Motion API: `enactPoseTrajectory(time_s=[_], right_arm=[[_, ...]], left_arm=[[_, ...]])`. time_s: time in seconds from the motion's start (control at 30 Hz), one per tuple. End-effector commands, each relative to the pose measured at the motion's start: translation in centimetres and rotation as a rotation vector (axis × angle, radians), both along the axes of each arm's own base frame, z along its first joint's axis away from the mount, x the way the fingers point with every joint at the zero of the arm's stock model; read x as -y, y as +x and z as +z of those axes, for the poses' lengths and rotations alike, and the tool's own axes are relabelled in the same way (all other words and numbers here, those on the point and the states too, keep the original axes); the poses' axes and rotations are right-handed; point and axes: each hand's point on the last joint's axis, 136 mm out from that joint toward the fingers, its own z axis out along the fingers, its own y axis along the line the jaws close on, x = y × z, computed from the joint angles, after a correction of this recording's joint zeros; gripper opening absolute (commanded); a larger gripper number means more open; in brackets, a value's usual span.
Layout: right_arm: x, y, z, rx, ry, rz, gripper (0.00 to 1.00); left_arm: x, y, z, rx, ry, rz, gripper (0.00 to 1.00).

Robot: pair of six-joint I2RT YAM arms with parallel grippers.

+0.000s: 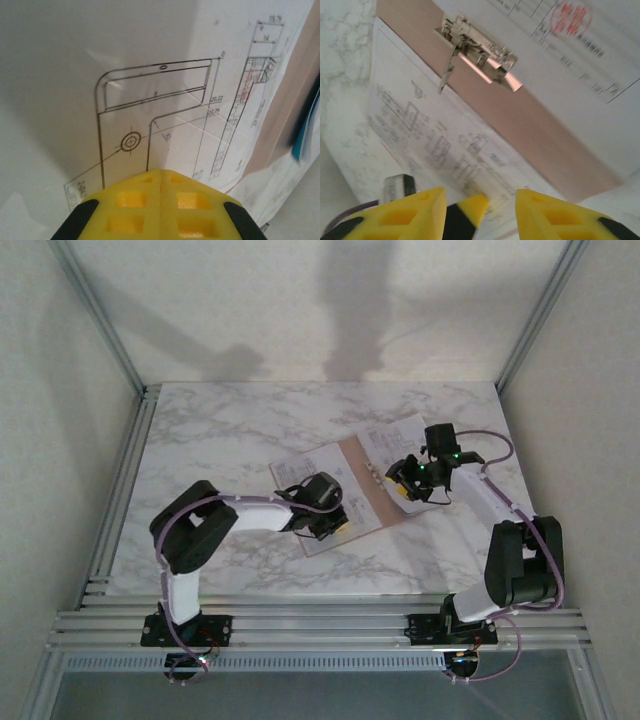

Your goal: Put the files into the folder

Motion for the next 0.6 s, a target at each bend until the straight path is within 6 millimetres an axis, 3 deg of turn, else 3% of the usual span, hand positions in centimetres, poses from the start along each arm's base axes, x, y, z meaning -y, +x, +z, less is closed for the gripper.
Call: enactPoseTrajectory(time_s=[0.0,0.13,0.3,0.43,0.57], right_arm=[[-0.5,1.7,0.0,0.001,0.102,-0.045,0.42],[0.2,3.2,-0.3,0.000,0.115,-0.087,0.44],[0.0,4.5,-1.1,-0.021,0.136,-0.105,0.45],[-0.2,5.7,-1.3,-0.015,0.146,-0.123,0.45],[-0.5,6.5,-1.6,-0.021,0.150,-0.121,0.44]], left_arm=[[1.9,-1.0,-1.1,-0.037,0.025,-0.115,0.03],[3.5,0.2,1.3,0.048,0.059,-0.220,0.15],[3.2,0.7,3.7,0.121,0.114,-0.319,0.33],[1.1,0.1,3.0,0.100,0.151,-0.358,0.33],[-2.0,0.0,0.8,0.053,0.202,-0.357,0.25]])
